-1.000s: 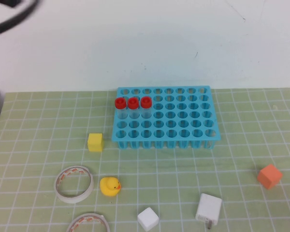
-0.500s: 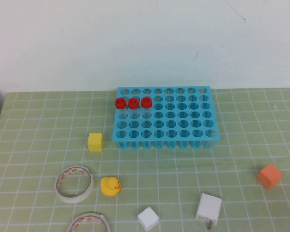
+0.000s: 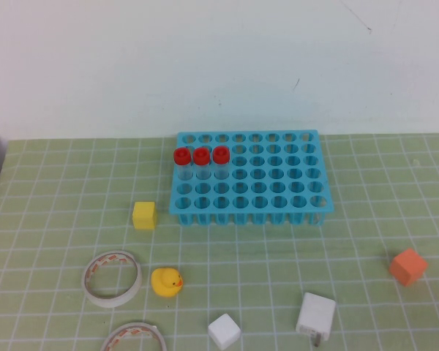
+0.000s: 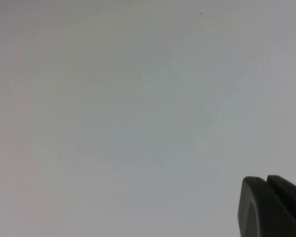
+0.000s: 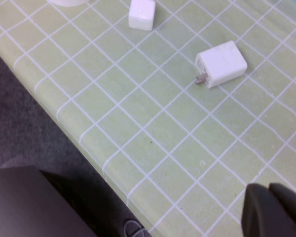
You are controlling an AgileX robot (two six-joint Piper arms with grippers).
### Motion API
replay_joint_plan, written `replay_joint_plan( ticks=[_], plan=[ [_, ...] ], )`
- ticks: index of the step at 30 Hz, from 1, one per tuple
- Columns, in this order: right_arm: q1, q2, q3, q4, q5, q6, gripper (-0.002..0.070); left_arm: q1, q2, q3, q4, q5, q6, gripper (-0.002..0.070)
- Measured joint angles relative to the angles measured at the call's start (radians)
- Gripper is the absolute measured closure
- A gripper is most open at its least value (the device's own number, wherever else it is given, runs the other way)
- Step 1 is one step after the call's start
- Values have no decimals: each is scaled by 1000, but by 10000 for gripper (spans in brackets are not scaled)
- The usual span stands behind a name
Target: Place the test tubes
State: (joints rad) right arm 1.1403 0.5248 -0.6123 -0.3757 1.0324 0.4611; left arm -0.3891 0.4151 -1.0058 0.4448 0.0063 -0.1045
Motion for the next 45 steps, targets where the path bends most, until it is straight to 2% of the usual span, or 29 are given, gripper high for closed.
replay_joint_plan(
  ticks=[7, 19, 30, 35, 42, 45],
  plan=[
    [0, 0, 0, 0, 0, 0, 678, 0, -49, 61, 0, 42, -27, 675],
    [0, 0, 0, 0, 0, 0, 678, 0, -55, 255, -17, 363, -83, 675],
    [0, 0, 0, 0, 0, 0, 678, 4, -104, 453, -29, 448, -85, 675],
    [0, 0, 0, 0, 0, 0, 678, 69, -212, 526, -33, 447, -144, 675],
    [0, 0, 0, 0, 0, 0, 678, 230, -340, 673, -61, 384, -341, 675],
    [0, 0, 0, 0, 0, 0, 678, 281, -374, 760, -74, 318, -372, 675]
  ],
)
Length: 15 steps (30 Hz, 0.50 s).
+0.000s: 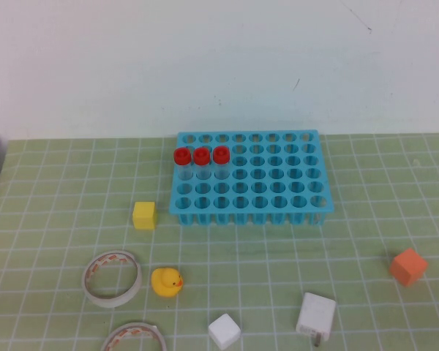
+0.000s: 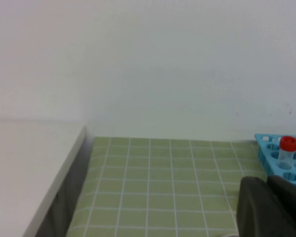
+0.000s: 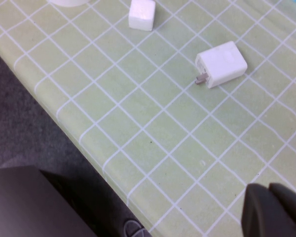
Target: Place the test tubes
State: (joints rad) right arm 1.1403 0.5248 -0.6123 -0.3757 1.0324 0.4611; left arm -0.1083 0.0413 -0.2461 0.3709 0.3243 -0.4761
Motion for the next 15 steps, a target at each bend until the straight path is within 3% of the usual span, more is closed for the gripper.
replay_joint_plan(
  ticks=[7, 15],
  plan=[
    [0, 0, 0, 0, 0, 0, 678, 61, -44, 204, -27, -202, -26, 675],
    [0, 0, 0, 0, 0, 0, 678, 65, -46, 266, -27, -261, -65, 675]
  ],
)
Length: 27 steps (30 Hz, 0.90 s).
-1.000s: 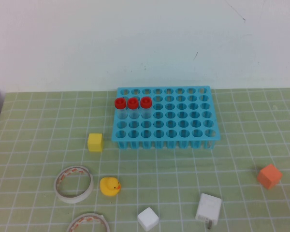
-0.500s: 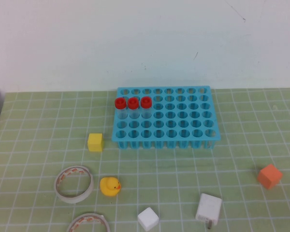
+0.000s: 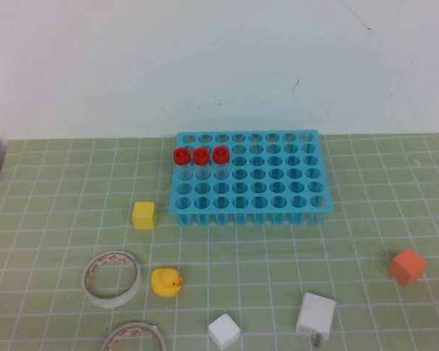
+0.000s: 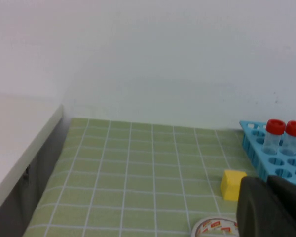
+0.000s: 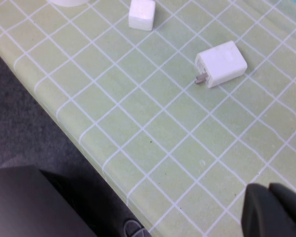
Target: Place the test tubes
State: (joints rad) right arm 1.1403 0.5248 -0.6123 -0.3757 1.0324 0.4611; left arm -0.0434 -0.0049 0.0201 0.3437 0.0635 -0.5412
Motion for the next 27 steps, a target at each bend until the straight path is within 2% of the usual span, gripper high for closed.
replay_joint_plan(
  ticks=[3, 6, 10, 13, 17, 24, 27],
  plan=[
    [0, 0, 0, 0, 0, 0, 678, 0, 0, 0, -6, -15, -4, 675],
    [0, 0, 0, 0, 0, 0, 678, 0, 0, 0, -79, -22, 40, 675],
    [0, 0, 0, 0, 0, 0, 678, 0, 0, 0, -317, -22, 314, 675],
    [0, 0, 0, 0, 0, 0, 678, 0, 0, 0, -436, -22, 471, 676],
    [0, 0, 0, 0, 0, 0, 678, 0, -1, 0, -449, 19, 522, 675],
    [0, 0, 0, 0, 0, 0, 678, 0, -1, 0, -434, 228, 541, 676],
    [0, 0, 0, 0, 0, 0, 678, 0, -1, -2, -434, 239, 560, 675]
  ],
)
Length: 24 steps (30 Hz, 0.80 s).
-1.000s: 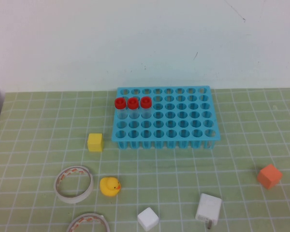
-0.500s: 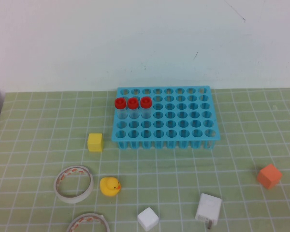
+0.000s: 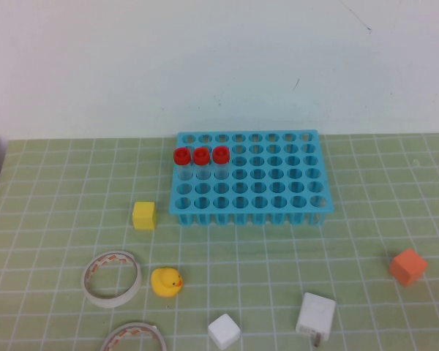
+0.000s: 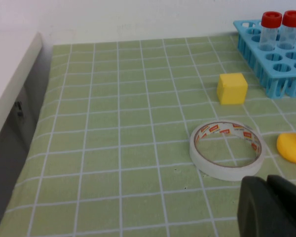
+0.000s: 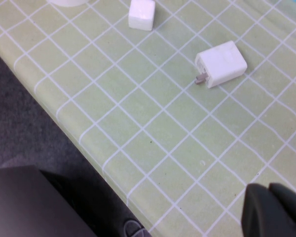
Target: Place the test tubes
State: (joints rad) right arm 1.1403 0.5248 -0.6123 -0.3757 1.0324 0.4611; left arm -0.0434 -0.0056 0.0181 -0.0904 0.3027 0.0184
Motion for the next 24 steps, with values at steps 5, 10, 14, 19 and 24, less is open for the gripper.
replay_joint_plan(
  ticks=[5, 10, 14, 19, 24],
  plan=[
    [0, 0, 0, 0, 0, 0, 678, 0, 0, 0, -2, 0, 30, 676],
    [0, 0, 0, 0, 0, 0, 678, 0, 0, 0, -2, 1, 32, 676],
    [0, 0, 0, 0, 0, 0, 678, 0, 0, 0, -2, 3, 32, 676],
    [0, 0, 0, 0, 0, 0, 678, 0, 0, 0, -2, 3, 32, 676],
    [0, 0, 0, 0, 0, 0, 678, 0, 0, 0, -2, 5, 32, 676]
  ],
)
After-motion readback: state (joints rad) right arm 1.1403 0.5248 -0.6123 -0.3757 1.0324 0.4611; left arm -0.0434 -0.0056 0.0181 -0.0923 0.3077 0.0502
